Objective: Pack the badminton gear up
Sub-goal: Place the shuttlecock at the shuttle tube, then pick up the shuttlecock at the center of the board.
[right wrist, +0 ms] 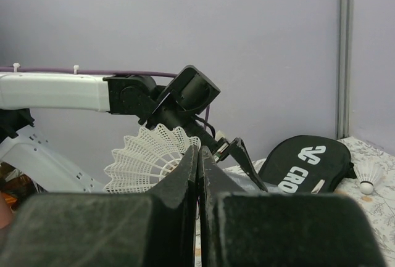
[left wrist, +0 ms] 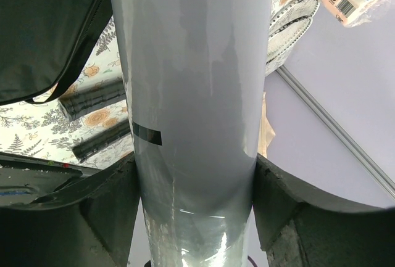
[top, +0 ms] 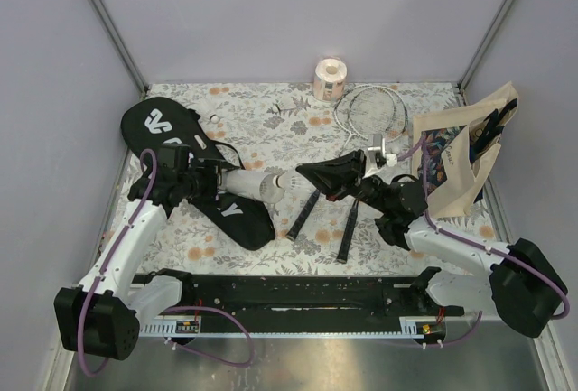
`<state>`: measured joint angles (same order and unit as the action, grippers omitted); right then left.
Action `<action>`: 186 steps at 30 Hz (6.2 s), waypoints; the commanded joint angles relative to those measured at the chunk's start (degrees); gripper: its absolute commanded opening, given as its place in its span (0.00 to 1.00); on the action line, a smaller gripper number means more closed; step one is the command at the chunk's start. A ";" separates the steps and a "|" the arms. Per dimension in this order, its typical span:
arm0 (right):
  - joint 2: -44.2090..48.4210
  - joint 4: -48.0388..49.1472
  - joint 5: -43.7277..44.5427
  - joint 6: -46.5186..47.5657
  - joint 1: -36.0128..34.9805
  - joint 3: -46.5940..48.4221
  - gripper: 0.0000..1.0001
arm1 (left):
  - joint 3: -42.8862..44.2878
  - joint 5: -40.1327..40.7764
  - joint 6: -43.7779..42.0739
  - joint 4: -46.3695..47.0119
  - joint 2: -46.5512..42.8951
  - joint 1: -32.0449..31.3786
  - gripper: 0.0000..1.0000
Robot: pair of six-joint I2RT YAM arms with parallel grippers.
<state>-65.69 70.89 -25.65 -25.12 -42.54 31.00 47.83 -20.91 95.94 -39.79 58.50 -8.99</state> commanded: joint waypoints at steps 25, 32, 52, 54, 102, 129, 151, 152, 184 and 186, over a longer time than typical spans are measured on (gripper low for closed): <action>-2.96 -5.66 19.14 15.55 -12.21 1.43 0.55 | -1.25 -3.44 1.97 4.63 -3.22 0.38 0.64; 3.63 -26.90 20.90 15.10 -12.21 4.23 0.68 | -1.34 -2.56 1.71 4.72 -3.83 0.29 0.64; -3.13 -59.89 28.11 9.65 -12.21 22.78 0.70 | -1.95 5.34 -0.14 4.28 -8.13 0.38 0.64; -1.55 -62.61 27.15 11.14 -12.12 23.83 0.74 | -1.95 7.54 -0.58 3.85 -8.93 0.47 0.64; -37.76 -90.41 33.30 17.39 35.51 45.02 0.84 | -0.02 12.29 -16.66 -1.08 -7.17 4.77 0.64; -31.34 -83.38 9.39 7.11 33.58 38.43 0.69 | -0.55 11.06 -17.10 -0.90 -7.08 6.18 0.64; -28.70 -92.77 30.39 9.83 31.29 41.33 0.80 | 0.33 11.24 -18.07 -2.31 -7.70 7.24 0.64; -29.23 -93.21 30.31 10.01 32.16 41.50 0.81 | 0.33 11.24 -18.07 -2.22 -7.70 7.24 0.64; -27.49 -101.30 34.45 13.62 32.09 44.23 0.18 | -0.11 10.45 -18.51 -2.22 -7.79 7.76 0.64; -24.85 -100.87 27.53 12.65 31.21 42.66 0.17 | -0.11 10.36 -18.42 -2.22 -7.79 7.94 0.63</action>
<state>-98.70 -29.95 10.35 -11.00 -9.28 74.76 45.41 -9.17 78.00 -44.31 51.81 -1.52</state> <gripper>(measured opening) 0.375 0.678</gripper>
